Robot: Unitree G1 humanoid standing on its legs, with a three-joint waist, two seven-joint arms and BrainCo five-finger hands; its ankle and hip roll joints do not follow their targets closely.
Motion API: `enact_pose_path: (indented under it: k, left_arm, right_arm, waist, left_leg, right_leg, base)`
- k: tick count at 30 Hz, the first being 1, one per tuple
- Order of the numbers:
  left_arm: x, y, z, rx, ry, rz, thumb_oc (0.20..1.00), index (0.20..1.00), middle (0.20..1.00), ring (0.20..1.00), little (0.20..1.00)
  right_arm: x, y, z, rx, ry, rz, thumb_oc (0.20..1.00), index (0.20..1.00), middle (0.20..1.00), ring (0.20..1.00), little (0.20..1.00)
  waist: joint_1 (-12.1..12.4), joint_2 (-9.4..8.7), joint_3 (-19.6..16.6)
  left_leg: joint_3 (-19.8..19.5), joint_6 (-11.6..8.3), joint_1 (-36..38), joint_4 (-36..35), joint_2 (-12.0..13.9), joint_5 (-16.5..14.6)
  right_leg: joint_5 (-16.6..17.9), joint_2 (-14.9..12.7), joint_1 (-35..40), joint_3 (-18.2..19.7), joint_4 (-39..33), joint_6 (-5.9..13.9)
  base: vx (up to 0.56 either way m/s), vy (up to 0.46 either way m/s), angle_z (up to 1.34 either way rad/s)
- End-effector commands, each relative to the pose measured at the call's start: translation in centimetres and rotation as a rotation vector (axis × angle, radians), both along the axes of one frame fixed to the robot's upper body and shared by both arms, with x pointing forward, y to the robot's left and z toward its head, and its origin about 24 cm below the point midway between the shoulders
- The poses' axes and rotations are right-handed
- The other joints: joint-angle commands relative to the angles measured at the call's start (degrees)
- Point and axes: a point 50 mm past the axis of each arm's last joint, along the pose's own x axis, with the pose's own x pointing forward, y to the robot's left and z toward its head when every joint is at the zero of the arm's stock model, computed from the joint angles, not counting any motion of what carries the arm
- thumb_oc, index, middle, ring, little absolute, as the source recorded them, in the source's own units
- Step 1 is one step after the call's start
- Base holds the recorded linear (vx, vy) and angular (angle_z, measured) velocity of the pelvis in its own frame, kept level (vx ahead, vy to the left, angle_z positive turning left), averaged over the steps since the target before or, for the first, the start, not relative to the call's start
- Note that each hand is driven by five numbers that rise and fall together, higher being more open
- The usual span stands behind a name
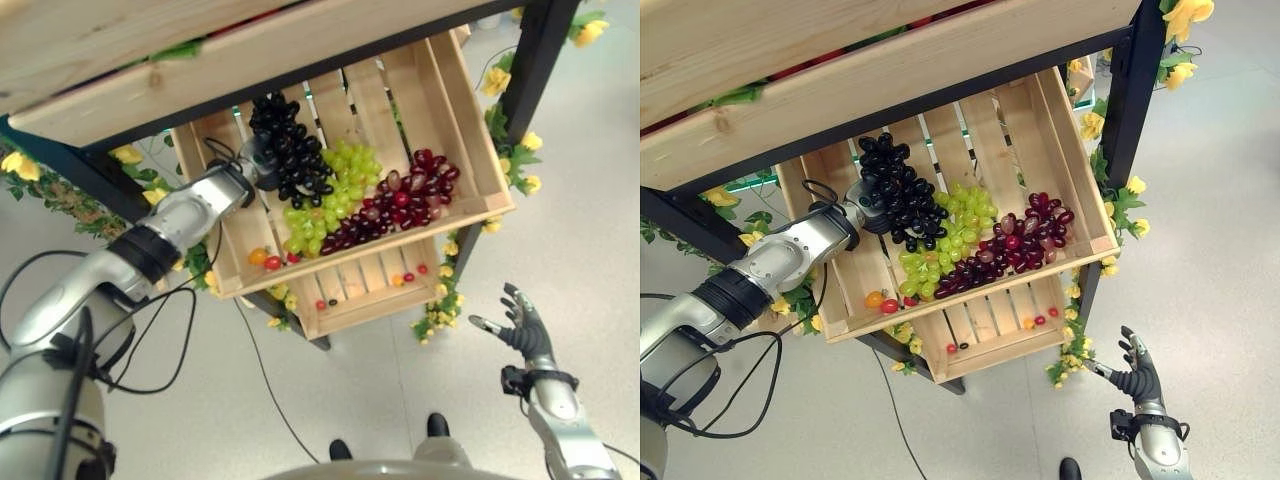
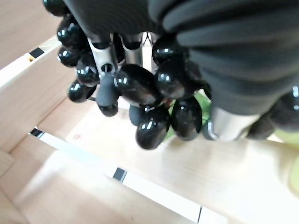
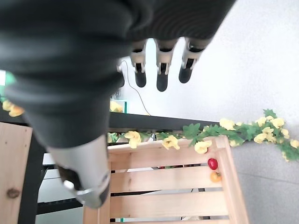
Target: Pick up the fruits from the basket on one side to the basket on the other side
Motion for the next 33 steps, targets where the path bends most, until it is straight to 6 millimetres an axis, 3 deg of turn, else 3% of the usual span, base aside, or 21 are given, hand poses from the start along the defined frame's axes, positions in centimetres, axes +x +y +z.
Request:
enact_pose_path:
  k: [1, 5, 6, 7, 9, 14, 17, 22, 30, 31, 33]
  left_arm:
    - [0.8, 0.9, 2.6, 0.102, -0.099, 0.038, 0.200, 0.200, 0.200, 0.200, 0.200]
    - [0.9, 1.2, 2.1, 0.103, -0.080, 0.054, 0.200, 0.200, 0.200, 0.200, 0.200]
    - [0.9, 1.2, 1.7, 0.060, -0.061, 0.053, 0.937, 0.937, 0.937, 0.937, 0.937]
    - [0.9, 1.3, 1.7, 0.057, -0.060, 0.053, 1.000, 1.000, 1.000, 1.000, 1.000]
    - [1.0, 1.6, 1.4, -0.089, -0.010, 0.079, 1.000, 1.000, 1.000, 1.000, 1.000]
    - [0.4, 1.5, 1.5, -0.090, 0.015, 0.075, 1.000, 1.000, 1.000, 1.000, 1.000]
    - [-0.7, -0.2, 2.1, -0.059, -0.019, -0.007, 1.000, 1.000, 1.000, 1.000, 1.000]
    - [-1.0, 0.5, 2.1, -0.152, -0.005, -0.003, 1.000, 1.000, 1.000, 1.000, 1.000]
    - [-0.7, 5.3, -3.4, -0.686, 0.347, 0.252, 1.000, 1.000, 1.000, 1.000, 1.000]
    - [-1.0, 6.6, -4.9, -0.846, 0.435, 0.319, 1.000, 1.000, 1.000, 1.000, 1.000]
    - [-1.3, 7.1, -5.6, -0.946, 0.520, 0.335, 1.000, 1.000, 1.000, 1.000, 1.000]
  right_arm:
    - [1.5, 0.0, 3.6, -0.076, -0.172, 0.053, 1.000, 1.000, 1.000, 1.000, 1.000]
    - [1.5, 0.1, 3.5, -0.075, -0.168, 0.059, 1.000, 1.000, 1.000, 1.000, 1.000]
    - [1.6, 0.2, 3.4, -0.066, -0.164, 0.059, 1.000, 1.000, 1.000, 1.000, 1.000]
    - [1.6, 0.1, 3.4, -0.068, -0.163, 0.060, 1.000, 1.000, 1.000, 1.000, 1.000]
    - [1.6, 0.2, 3.3, -0.061, -0.163, 0.053, 1.000, 1.000, 1.000, 1.000, 1.000]
    - [1.3, 0.1, 2.9, -0.054, -0.142, 0.036, 1.000, 1.000, 1.000, 1.000, 1.000]
    - [1.3, -0.1, 2.7, -0.051, -0.130, 0.022, 1.000, 1.000, 1.000, 1.000, 1.000]
    - [1.3, -0.1, 2.6, -0.053, -0.116, 0.030, 1.000, 1.000, 1.000, 1.000, 1.000]
    - [1.2, 0.3, 1.6, 0.005, -0.070, 0.025, 1.000, 1.000, 1.000, 1.000, 1.000]
    - [1.3, 0.5, 1.3, 0.022, -0.058, 0.030, 1.000, 1.000, 1.000, 1.000, 1.000]
    - [1.4, 0.8, 1.0, 0.039, -0.045, 0.040, 1.000, 1.000, 1.000, 1.000, 1.000]
  waist:
    - [0.25, -1.56, -0.72]
    - [0.36, -1.64, -0.82]
    - [0.54, -1.82, -0.83]
    - [0.48, -1.73, -0.85]
    - [0.85, -2.04, -0.95]
    - [1.38, -2.20, -1.27]
    - [2.15, -2.46, -1.38]
    - [2.61, -2.51, -1.53]
    - [3.12, -2.77, -2.10]
    - [3.31, -2.84, -2.23]
    - [3.34, -2.90, -2.54]
  left_leg:
    - [0.13, -3.92, 0.78, 2.10, 2.68, -3.19]
    - [0.17, -3.91, 0.87, 1.98, 2.73, -3.17]
    - [0.13, -3.89, 0.89, 1.93, 2.75, -3.15]
    - [0.13, -3.89, 0.89, 1.92, 2.75, -3.16]
    - [-0.07, -3.86, 0.88, 1.94, 2.78, -3.10]
    - [-0.27, -3.87, 0.95, 1.84, 2.88, -3.18]
    - [-0.56, -3.88, 0.93, 1.67, 2.99, -3.22]
    - [-0.74, -3.91, 1.04, 1.57, 3.04, -3.20]
    - [-0.49, -4.03, 1.80, 1.43, 3.21, -3.37]
    - [-0.46, -4.05, 1.93, 1.32, 3.26, -3.27]
    - [-0.50, -3.96, 1.61, 1.27, 3.28, -2.89]
  right_leg:
    - [-3.47, -1.06, 0.59, -1.71, 0.29, 4.72]
    - [-3.49, -1.03, 0.68, -1.89, 0.24, 4.75]
    - [-3.48, -1.03, 0.73, -1.97, 0.23, 4.73]
    - [-3.49, -1.04, 0.73, -1.97, 0.23, 4.73]
    - [-3.49, -1.11, 0.90, -2.19, 0.22, 4.64]
    - [-3.64, -1.03, 1.11, -2.70, 0.22, 4.56]
    - [-3.84, -0.93, 1.34, -3.19, 0.22, 4.43]
    - [-3.81, -0.94, 1.41, -3.33, 0.22, 4.35]
    - [-3.99, -0.82, 1.98, -3.50, 0.22, 4.07]
    - [-3.91, -0.76, 1.97, -3.44, 0.22, 4.00]
    - [-3.56, -0.74, 1.64, -3.38, 0.22, 3.90]
  base:
    - [0.00, 0.000, 0.00]
    - [0.00, 0.000, 0.00]
    - [0.00, 0.000, 0.00]
    - [0.00, 0.000, 0.00]
    - [0.00, 0.000, 0.00]
    - [0.00, 0.000, 0.00]
    - [0.00, -0.017, 0.07]
    - [0.00, -0.002, 0.02]
    - [0.00, 0.000, -0.02]
    - [0.00, -0.004, -0.03]
    - [-0.01, -0.002, -0.02]
